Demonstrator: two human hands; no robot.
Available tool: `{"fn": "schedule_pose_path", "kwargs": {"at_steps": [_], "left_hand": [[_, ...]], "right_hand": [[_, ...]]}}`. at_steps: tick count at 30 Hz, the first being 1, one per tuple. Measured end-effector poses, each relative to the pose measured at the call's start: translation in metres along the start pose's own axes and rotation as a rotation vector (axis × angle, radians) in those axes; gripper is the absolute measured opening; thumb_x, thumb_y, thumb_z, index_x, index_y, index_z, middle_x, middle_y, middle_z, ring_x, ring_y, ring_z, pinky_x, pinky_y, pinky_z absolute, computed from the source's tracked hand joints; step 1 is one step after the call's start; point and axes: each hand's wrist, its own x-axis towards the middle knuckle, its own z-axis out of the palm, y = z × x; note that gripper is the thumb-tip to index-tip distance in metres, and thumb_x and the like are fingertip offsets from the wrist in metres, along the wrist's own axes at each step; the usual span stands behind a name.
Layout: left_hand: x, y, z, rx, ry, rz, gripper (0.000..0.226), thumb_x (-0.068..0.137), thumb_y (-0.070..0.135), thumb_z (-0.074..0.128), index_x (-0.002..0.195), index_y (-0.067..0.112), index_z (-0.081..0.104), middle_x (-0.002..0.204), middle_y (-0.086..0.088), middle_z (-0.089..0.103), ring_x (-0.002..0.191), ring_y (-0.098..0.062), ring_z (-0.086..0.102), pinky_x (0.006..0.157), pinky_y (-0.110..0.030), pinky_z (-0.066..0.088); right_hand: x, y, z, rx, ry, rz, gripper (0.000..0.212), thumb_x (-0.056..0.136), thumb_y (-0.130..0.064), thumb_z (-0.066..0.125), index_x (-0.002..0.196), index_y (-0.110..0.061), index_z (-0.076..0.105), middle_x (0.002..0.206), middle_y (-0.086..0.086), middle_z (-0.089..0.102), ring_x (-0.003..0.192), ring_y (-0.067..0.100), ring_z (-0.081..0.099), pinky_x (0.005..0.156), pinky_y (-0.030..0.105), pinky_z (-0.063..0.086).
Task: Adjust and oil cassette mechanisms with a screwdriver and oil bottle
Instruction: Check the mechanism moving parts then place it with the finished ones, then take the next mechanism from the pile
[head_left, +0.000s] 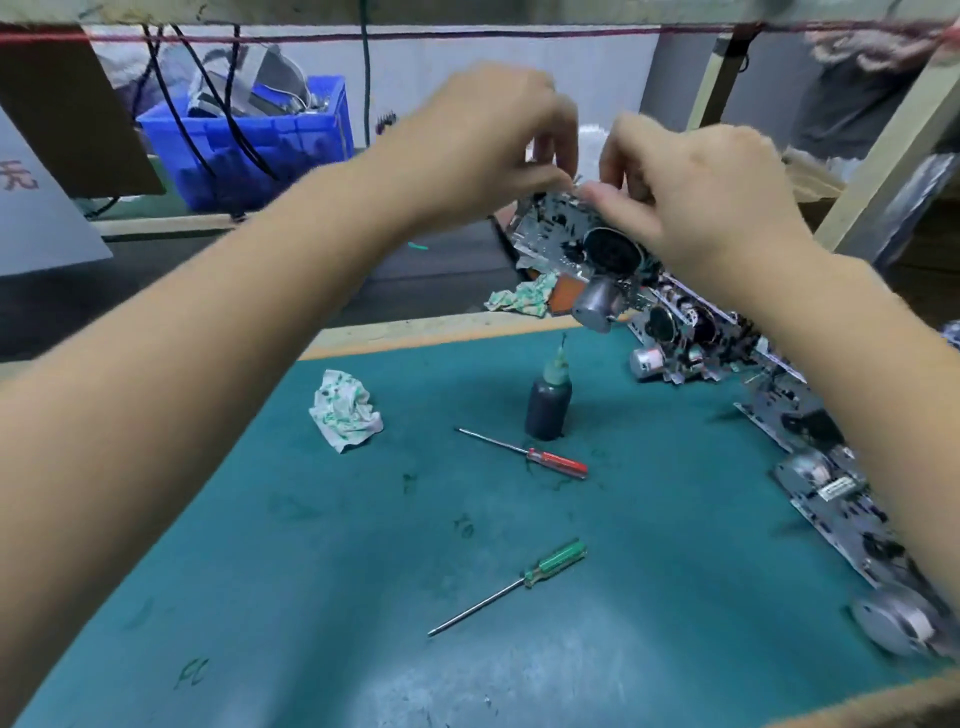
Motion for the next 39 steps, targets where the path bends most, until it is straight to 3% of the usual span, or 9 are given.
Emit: {"fn": "schedule_pose_path", "kwargs": {"at_steps": [5, 12, 17, 22, 26, 29, 31, 35, 39], "left_hand": [[0.026, -0.004, 0.059, -0.017, -0.239, -0.03, 0.028, 0.098, 0.02, 0.047, 0.119, 0.01, 0.062, 0.116, -0.015, 0.061, 0.104, -0.03, 0.056, 0.084, -0.036, 0.039], [0.034, 0.004, 0.127, -0.2, -0.509, -0.131, 0.052, 0.097, 0.01, 0.045, 0.146, 0.008, 0.028, 0.151, -0.012, 0.03, 0.134, -0.026, 0.036, 0.106, -0.031, 0.028], [0.036, 0.019, 0.151, -0.343, -0.64, -0.183, 0.062, 0.092, -0.001, 0.043, 0.149, 0.006, 0.018, 0.156, -0.011, 0.018, 0.141, -0.026, 0.026, 0.113, -0.033, 0.023], [0.037, 0.026, 0.159, -0.471, -0.682, -0.251, 0.07, 0.092, -0.004, 0.042, 0.151, 0.008, 0.007, 0.159, -0.011, -0.007, 0.147, -0.022, 0.004, 0.111, -0.026, 0.017], [0.03, 0.022, 0.14, -0.588, -0.646, -0.292, 0.061, 0.095, 0.0, 0.046, 0.149, 0.01, 0.021, 0.159, -0.012, 0.008, 0.145, -0.021, 0.014, 0.109, -0.025, 0.018], [0.011, 0.021, 0.114, -0.598, -0.39, -0.31, 0.033, 0.095, 0.008, 0.048, 0.128, 0.009, 0.052, 0.132, -0.01, 0.053, 0.119, -0.023, 0.048, 0.095, -0.026, 0.037], [-0.015, 0.02, 0.095, -0.558, -0.239, -0.321, 0.025, 0.091, 0.003, 0.044, 0.097, 0.019, 0.062, 0.101, 0.0, 0.065, 0.094, -0.018, 0.054, 0.08, -0.026, 0.039], [-0.099, 0.022, 0.06, -0.595, -0.099, -0.416, 0.049, 0.083, -0.006, 0.043, 0.063, 0.038, 0.044, 0.054, 0.017, 0.05, 0.056, -0.005, 0.04, 0.052, -0.013, 0.031], [-0.2, 0.018, 0.049, -0.657, -0.069, -0.652, 0.039, 0.089, 0.001, 0.049, 0.066, 0.032, 0.049, 0.055, 0.016, 0.049, 0.051, -0.006, 0.036, 0.051, -0.022, 0.033]], "right_hand": [[-0.006, 0.031, 0.044, -0.13, -0.16, 0.156, 0.026, 0.096, -0.041, 0.047, 0.087, -0.017, 0.041, 0.08, 0.018, 0.059, 0.075, 0.036, 0.053, 0.058, 0.036, 0.024], [-0.024, 0.049, 0.09, -0.09, -0.28, 0.412, 0.026, 0.098, -0.037, 0.046, 0.097, -0.011, 0.052, 0.095, 0.021, 0.064, 0.076, 0.032, 0.049, 0.064, 0.035, 0.028], [-0.041, 0.053, 0.103, -0.168, -0.304, 0.474, 0.026, 0.097, -0.031, 0.046, 0.102, -0.007, 0.055, 0.098, 0.02, 0.065, 0.091, 0.037, 0.059, 0.066, 0.035, 0.03], [-0.051, 0.052, 0.102, -0.229, -0.312, 0.423, 0.027, 0.097, -0.028, 0.042, 0.106, -0.005, 0.052, 0.094, 0.02, 0.065, 0.087, 0.036, 0.06, 0.063, 0.035, 0.027], [-0.042, 0.043, 0.084, -0.231, -0.293, 0.399, 0.03, 0.097, -0.034, 0.045, 0.11, -0.008, 0.048, 0.097, 0.017, 0.065, 0.089, 0.036, 0.061, 0.063, 0.034, 0.032], [-0.035, 0.019, 0.062, -0.125, -0.224, 0.341, 0.028, 0.095, -0.038, 0.047, 0.104, -0.013, 0.052, 0.096, 0.011, 0.066, 0.086, 0.035, 0.06, 0.061, 0.033, 0.03], [-0.033, -0.007, 0.049, -0.028, -0.217, 0.274, 0.025, 0.094, -0.041, 0.048, 0.096, -0.017, 0.054, 0.09, 0.006, 0.065, 0.084, 0.034, 0.058, 0.061, 0.033, 0.028], [-0.035, -0.076, 0.04, 0.273, -0.272, 0.172, 0.019, 0.09, -0.042, 0.051, 0.08, -0.025, 0.048, 0.074, -0.003, 0.058, 0.079, 0.028, 0.057, 0.059, 0.034, 0.031], [-0.039, -0.152, 0.062, 0.48, -0.433, 0.041, 0.018, 0.091, -0.04, 0.05, 0.08, -0.026, 0.05, 0.078, -0.007, 0.059, 0.076, 0.022, 0.052, 0.06, 0.032, 0.03]]}}
